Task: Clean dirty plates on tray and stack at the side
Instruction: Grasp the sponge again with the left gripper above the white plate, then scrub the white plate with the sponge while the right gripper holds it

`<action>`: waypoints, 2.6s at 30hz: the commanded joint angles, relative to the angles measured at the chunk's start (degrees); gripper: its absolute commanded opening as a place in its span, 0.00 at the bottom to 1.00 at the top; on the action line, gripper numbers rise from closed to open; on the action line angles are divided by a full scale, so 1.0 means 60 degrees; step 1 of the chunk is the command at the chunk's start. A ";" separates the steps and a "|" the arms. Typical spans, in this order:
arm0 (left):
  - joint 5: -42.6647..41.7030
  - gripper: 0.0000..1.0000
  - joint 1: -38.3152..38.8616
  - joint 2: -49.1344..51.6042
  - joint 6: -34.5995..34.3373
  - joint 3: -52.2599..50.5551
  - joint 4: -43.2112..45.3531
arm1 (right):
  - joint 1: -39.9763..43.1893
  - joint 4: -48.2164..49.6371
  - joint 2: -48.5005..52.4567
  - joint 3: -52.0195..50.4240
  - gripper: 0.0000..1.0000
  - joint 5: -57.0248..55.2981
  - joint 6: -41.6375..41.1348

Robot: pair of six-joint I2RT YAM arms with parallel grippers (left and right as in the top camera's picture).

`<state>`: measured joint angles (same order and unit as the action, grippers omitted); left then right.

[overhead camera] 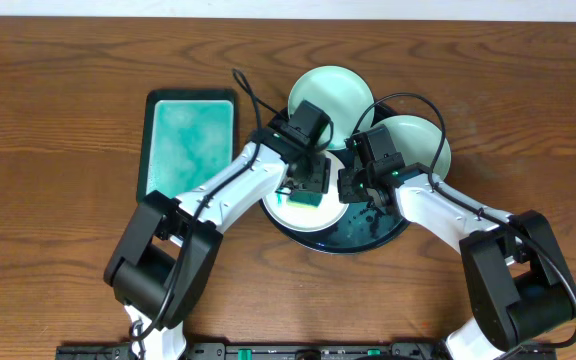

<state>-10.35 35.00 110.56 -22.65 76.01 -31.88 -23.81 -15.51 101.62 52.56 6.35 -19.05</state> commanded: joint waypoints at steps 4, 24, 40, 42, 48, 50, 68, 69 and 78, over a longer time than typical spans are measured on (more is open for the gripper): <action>0.0244 0.64 0.0091 0.0215 -0.0018 0.0138 0.0047 | -0.0095 -0.0102 0.0120 0.0069 0.01 0.0098 0.0040; 0.0557 0.33 0.0091 0.0838 -0.0087 0.0138 0.0266 | -0.0095 -0.0127 0.0120 0.0069 0.01 0.0098 0.0040; 0.2874 0.07 -0.0743 0.0834 -0.0747 0.0138 -0.0630 | -0.0095 -0.0273 0.0120 0.0069 0.01 0.0095 0.0044; 0.2874 0.07 -0.1064 0.0834 -0.0925 0.0138 -0.0725 | -0.0095 -0.0266 0.0120 0.0069 0.01 0.0095 0.0040; 0.2732 0.08 -0.1854 0.0769 -0.1315 0.0142 -0.0681 | -0.0095 -0.0273 0.0120 0.0069 0.01 0.0095 0.0040; 0.2175 0.07 -0.2014 0.0590 -0.1311 0.0146 -0.0641 | -0.0095 -0.0273 0.0120 0.0069 0.01 0.0095 0.0040; -0.2623 0.08 -0.1479 0.0142 -0.1279 -0.1009 0.0127 | -0.0095 -0.0197 0.0120 0.0069 0.01 0.0091 0.0040; -0.2528 0.07 -0.1461 0.0142 -0.1279 -0.1129 0.0339 | -0.0095 -0.0175 0.0120 0.0069 0.01 0.0095 0.0040; 0.2233 0.07 -0.1300 0.0142 -0.1286 -0.1796 0.0554 | -0.0095 -0.0135 0.0120 0.0069 0.01 0.0095 0.0040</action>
<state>-16.36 28.08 110.32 -30.02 67.81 -26.87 -23.97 -16.29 101.62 52.99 7.18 -19.14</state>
